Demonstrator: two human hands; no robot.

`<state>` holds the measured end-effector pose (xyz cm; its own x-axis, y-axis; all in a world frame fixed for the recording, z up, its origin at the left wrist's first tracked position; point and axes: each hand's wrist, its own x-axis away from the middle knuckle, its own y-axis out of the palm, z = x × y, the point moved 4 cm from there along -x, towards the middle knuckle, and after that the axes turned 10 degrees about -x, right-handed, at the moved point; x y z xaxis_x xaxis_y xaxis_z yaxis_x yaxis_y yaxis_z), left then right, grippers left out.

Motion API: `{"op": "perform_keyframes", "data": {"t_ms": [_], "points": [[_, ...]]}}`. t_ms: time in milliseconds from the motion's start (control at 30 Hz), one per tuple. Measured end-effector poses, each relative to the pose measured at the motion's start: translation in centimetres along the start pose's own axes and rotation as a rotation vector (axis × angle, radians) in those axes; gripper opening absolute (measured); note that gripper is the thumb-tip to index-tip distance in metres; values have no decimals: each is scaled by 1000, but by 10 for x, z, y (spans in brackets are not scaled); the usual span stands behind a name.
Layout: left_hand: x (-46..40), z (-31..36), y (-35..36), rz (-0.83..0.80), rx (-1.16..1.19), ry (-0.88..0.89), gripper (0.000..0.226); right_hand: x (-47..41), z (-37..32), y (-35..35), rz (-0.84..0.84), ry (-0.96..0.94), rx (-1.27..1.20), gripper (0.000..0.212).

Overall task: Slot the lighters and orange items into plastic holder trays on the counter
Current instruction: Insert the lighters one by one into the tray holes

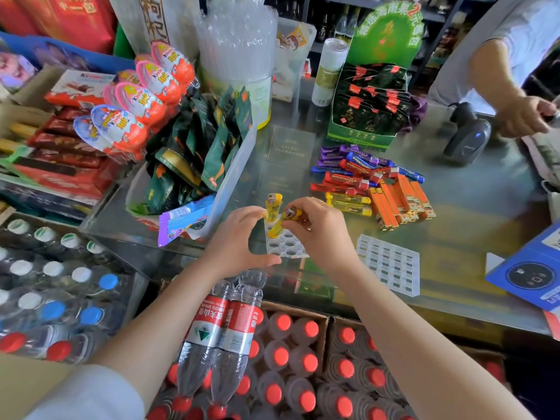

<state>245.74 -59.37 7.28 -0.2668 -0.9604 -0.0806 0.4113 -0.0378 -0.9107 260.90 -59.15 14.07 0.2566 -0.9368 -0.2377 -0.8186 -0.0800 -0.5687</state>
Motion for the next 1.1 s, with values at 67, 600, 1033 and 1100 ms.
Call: {"op": "perform_keyframes", "data": {"t_ms": [67,600,1033,1100], "points": [[0,0,0,10,-1,4,95,-1,0,1,0,-9,15,21],[0,0,0,18,9,37,91,-5,0,16,99,95,-70,26],[2,6,-7,-18,54,22,87,-5,46,-19,83,133,169,22],[2,6,-8,-31,53,16,87,-5,59,-38,113,135,403,17]]}}
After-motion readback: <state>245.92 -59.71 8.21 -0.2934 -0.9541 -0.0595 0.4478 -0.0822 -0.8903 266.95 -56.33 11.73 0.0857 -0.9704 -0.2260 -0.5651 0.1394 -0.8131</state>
